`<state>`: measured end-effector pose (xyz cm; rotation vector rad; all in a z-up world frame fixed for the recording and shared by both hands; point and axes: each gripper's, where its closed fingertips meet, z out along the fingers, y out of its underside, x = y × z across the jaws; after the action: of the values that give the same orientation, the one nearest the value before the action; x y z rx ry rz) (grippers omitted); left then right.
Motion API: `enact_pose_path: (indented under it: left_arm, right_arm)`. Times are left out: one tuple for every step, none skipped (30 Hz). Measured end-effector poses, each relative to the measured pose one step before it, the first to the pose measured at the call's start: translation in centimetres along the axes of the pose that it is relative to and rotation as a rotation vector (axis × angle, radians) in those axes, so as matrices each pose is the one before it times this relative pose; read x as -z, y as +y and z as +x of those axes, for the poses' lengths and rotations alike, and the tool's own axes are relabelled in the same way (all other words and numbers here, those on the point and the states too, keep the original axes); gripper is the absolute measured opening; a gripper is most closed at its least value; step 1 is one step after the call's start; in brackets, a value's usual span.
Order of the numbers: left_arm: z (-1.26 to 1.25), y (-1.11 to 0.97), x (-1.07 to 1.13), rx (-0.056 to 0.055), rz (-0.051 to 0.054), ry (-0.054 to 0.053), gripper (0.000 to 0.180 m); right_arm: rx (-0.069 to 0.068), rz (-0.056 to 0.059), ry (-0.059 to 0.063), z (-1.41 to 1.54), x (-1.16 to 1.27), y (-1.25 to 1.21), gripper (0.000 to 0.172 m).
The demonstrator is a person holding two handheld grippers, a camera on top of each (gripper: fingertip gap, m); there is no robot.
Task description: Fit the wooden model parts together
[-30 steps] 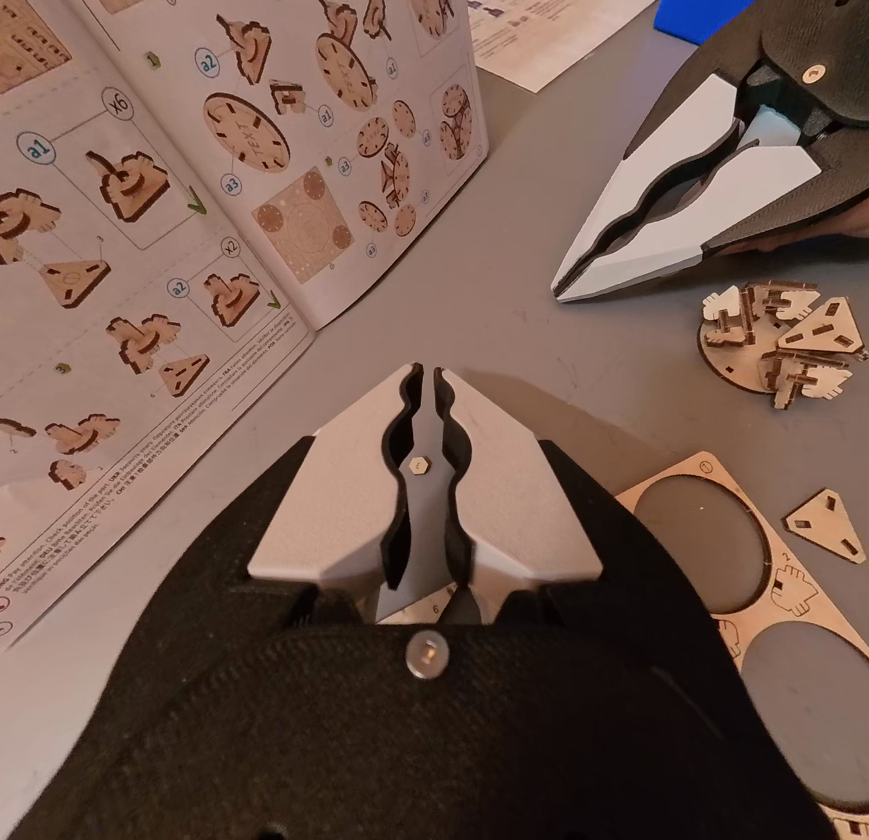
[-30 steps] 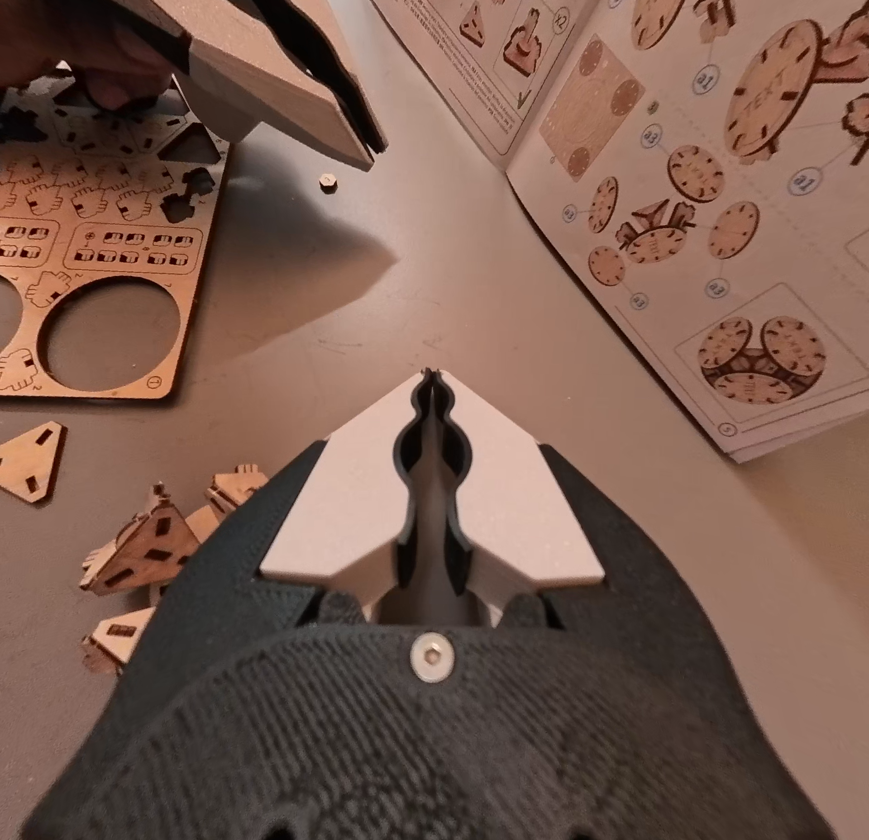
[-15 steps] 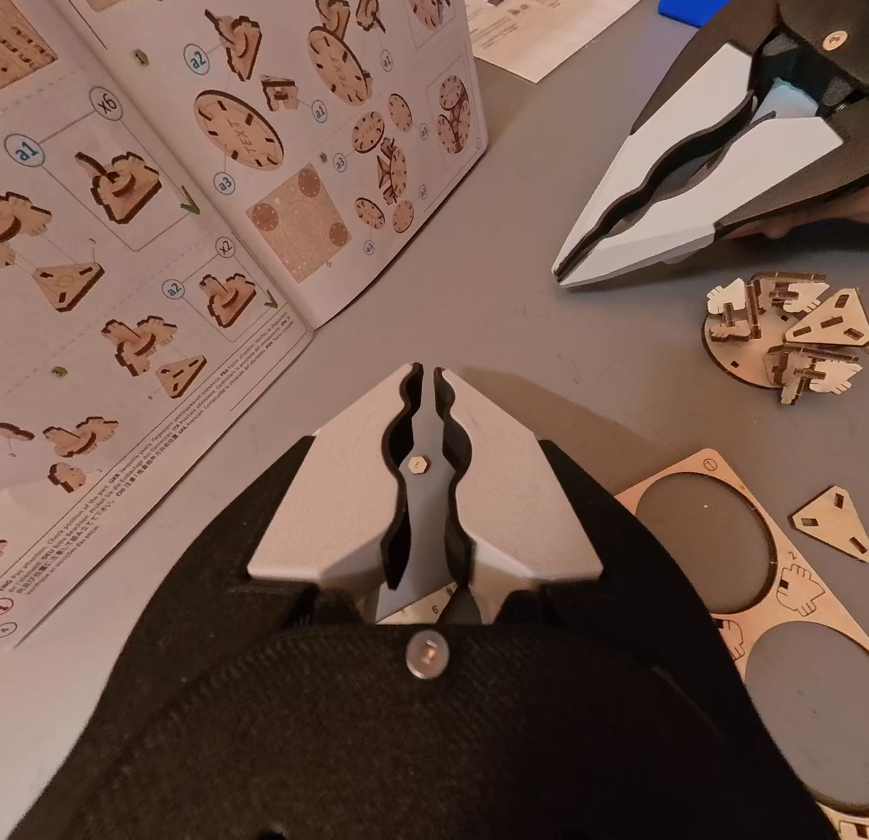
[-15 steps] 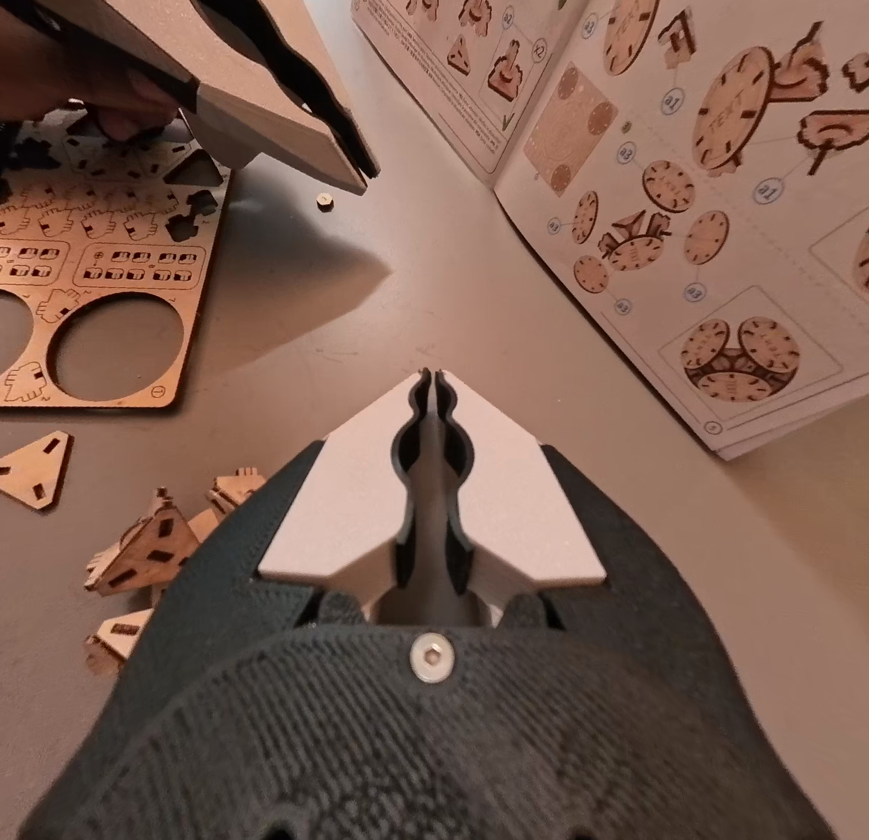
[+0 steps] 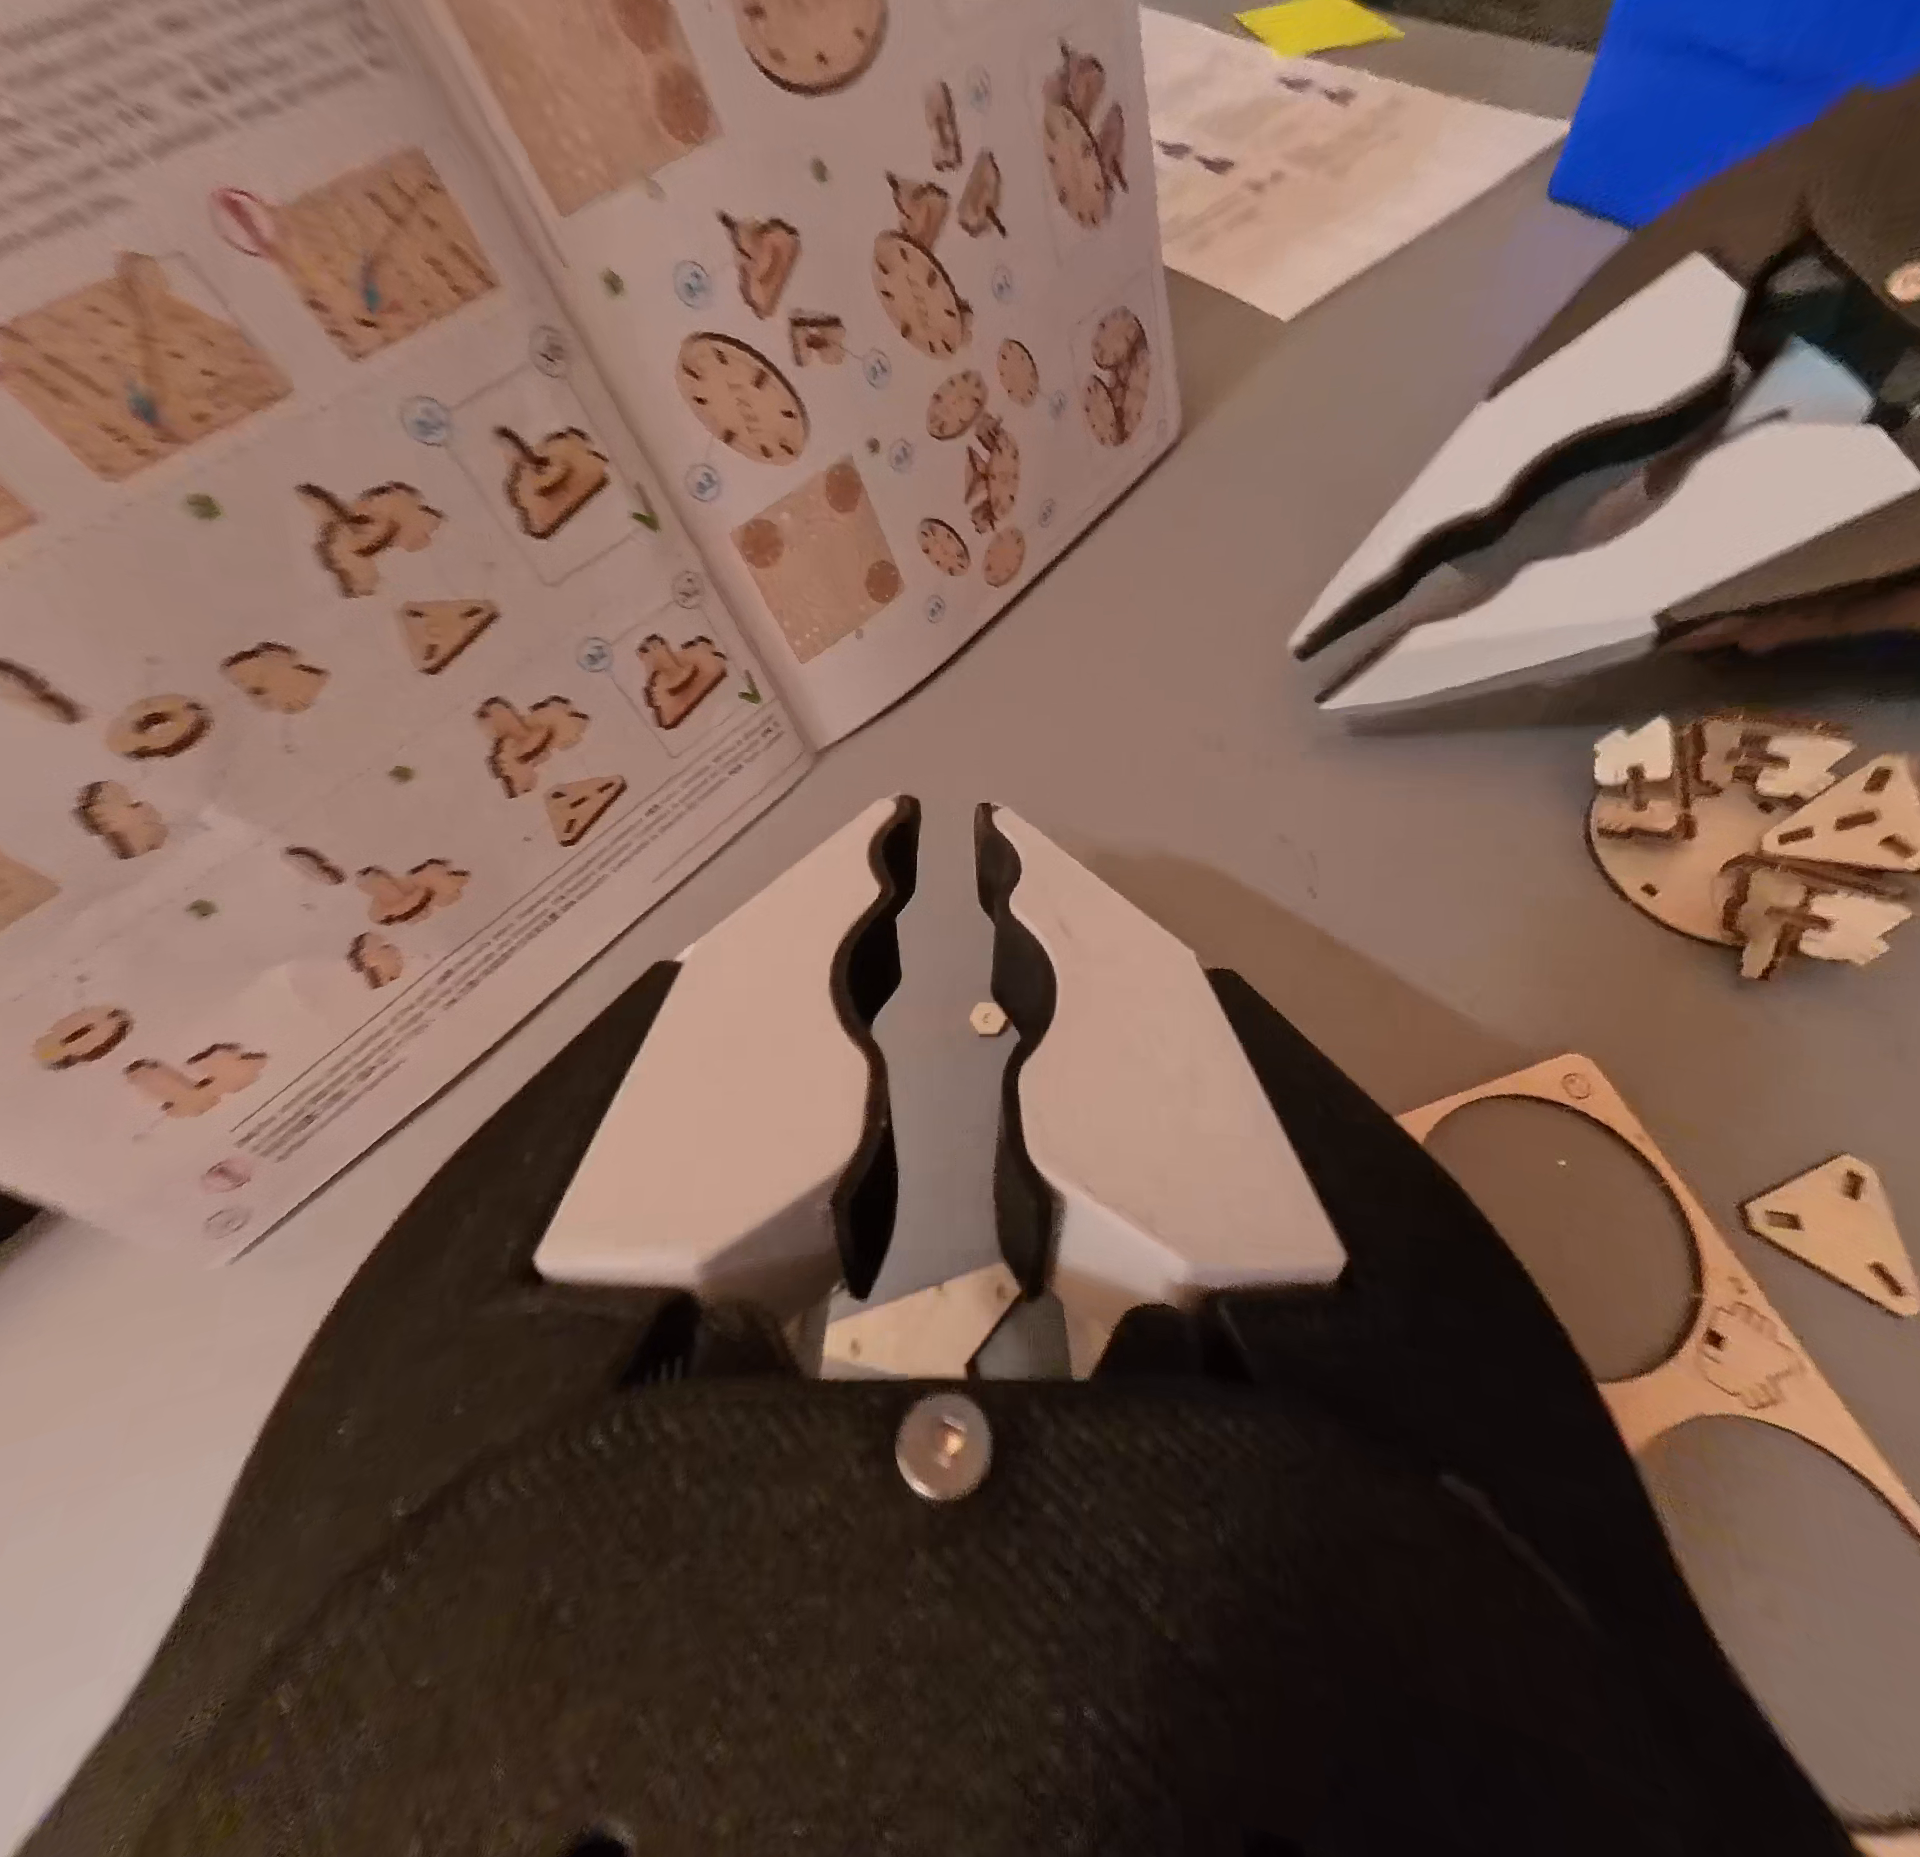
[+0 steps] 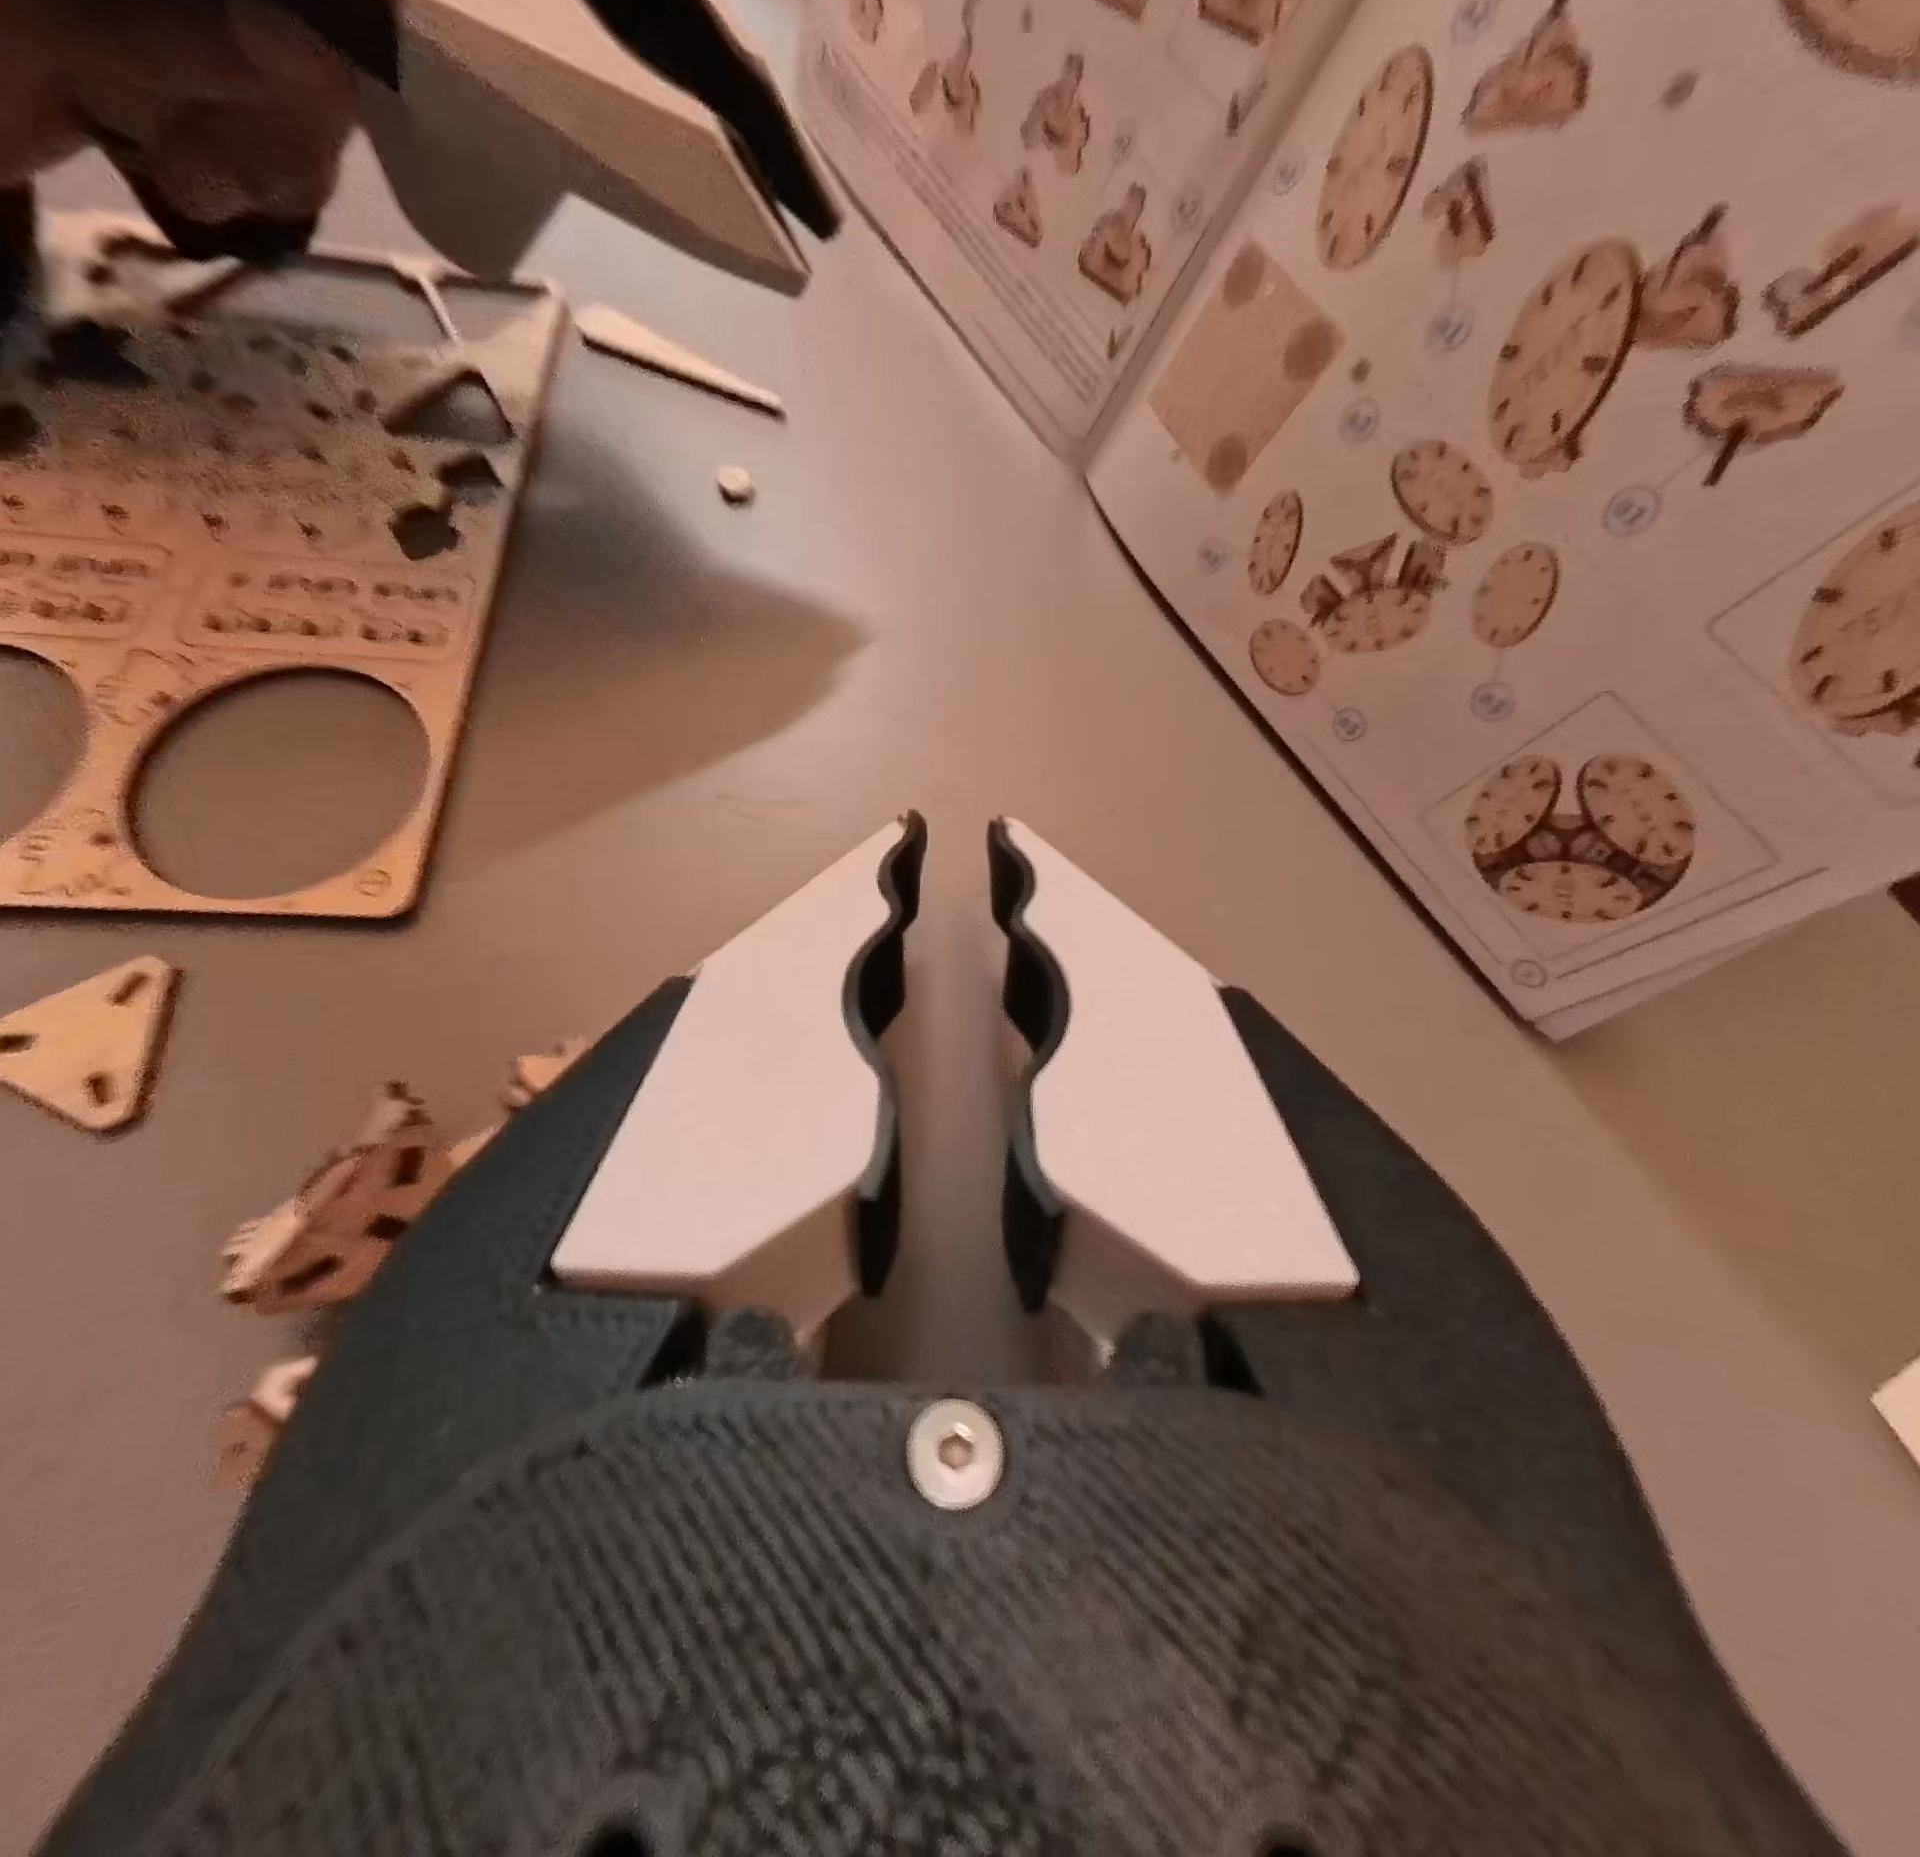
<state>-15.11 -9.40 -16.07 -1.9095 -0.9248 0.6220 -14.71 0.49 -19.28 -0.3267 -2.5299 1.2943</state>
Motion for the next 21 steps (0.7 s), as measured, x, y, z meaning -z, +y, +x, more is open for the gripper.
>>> enact_pose_path:
  left_arm:
    - [-0.391,-0.448,0.682,0.0165,0.0021,-0.0041,0.01]
    - [-0.342,-0.509,0.725,0.0115,0.0071,-0.0014,0.01]
    - [-0.321,-0.438,0.711,0.0075,0.0074,-0.0001,0.01]
    - [-0.274,-0.212,0.66,0.0047,-0.0004,0.0007,0.01]
    - [-0.246,0.082,0.615,0.0015,-0.0095,0.0006,0.011]
    - [-0.299,0.303,0.581,-0.0022,-0.0083,-0.0067,0.011]
    - [-0.348,0.465,0.544,-0.0042,-0.0001,-0.0142,0.01]
    - [-0.263,0.643,0.464,0.0004,0.0039,-0.0112,0.009]
    - [-0.042,0.793,0.382,0.0072,0.0025,0.003,0.008]
    - [0.038,0.874,0.299,0.0118,-0.0012,0.008,0.006]
    - [0.003,0.864,0.243,0.0164,-0.0065,0.0087,0.006]
    - [0.063,0.694,0.202,0.0199,-0.008,0.0157,0.005]
    - [0.092,0.429,0.156,0.0224,-0.0031,0.0202,0.006]
    - [0.066,0.117,0.146,0.0218,0.0047,0.0196,0.006]
    - [0.036,-0.158,0.129,0.0196,0.0097,0.0164,0.006]
    - [0.083,-0.289,0.123,0.0172,0.0118,0.0169,0.007]
    - [0.133,-0.274,0.121,0.0141,0.0106,0.0159,0.008]
    - [0.105,-0.189,0.116,0.0112,0.0105,0.0106,0.008]
    - [0.063,-0.136,0.076,0.0095,0.01,0.0073,0.008]
    - [0.025,-0.083,0.043,0.0081,0.0065,0.0055,0.008]
    - [-0.059,0.009,0.002,0.0049,0.0011,0.0016,0.009]
  right_arm:
    - [0.0156,0.0347,0.0007,-0.526,0.469,-1.088,0.01]
    - [0.0267,0.0402,0.0004,-0.793,0.458,-1.431,0.01]
    - [0.0334,0.0416,-0.0018,-1.007,0.339,-1.497,0.008]
    - [0.032,0.032,-0.0066,-1.172,0.137,-1.271,0.006]
    - [0.0242,0.0081,-0.0157,-1.269,-0.131,-0.809,0.005]
    - [0.0121,-0.0314,-0.0235,-1.278,-0.414,-0.145,0.006]
    - [-0.0034,-0.0741,-0.0235,-1.148,-0.598,0.572,0.005]
    - [-0.0159,-0.0895,-0.0103,-0.848,-0.667,0.919,0.006]
    - [-0.017,-0.0624,-0.0143,-0.831,-0.631,0.643,0.007]
    - [-0.0223,-0.0307,-0.0265,-0.929,-0.52,0.342,0.008]
    - [-0.0317,-0.0166,-0.0316,-0.823,-0.401,0.184,0.008]
    - [-0.0358,-0.0099,-0.0311,-0.641,-0.306,0.105,0.011]
    - [-0.0345,-0.007,-0.0249,-0.414,-0.193,0.081,0.014]
    - [-0.0267,-0.0067,-0.0097,-0.1,-0.131,0.071,0.017]
    - [-0.0126,-0.008,0.0067,0.177,-0.077,0.102,0.02]
    - [0.0005,-0.0107,0.0175,0.319,-0.07,0.167,0.021]
    - [0.007,-0.0121,0.0224,0.373,-0.071,0.215,0.022]
    - [0.0078,-0.0128,0.0149,0.235,-0.12,0.254,0.022]
    - [0.0025,-0.0119,-0.0022,-0.05,-0.142,0.225,0.021]
    - [-0.0013,-0.0112,-0.0087,-0.177,-0.091,0.154,0.019]
    - [0.0042,-0.0164,0.0097,0.032,-0.054,0.188,0.017]
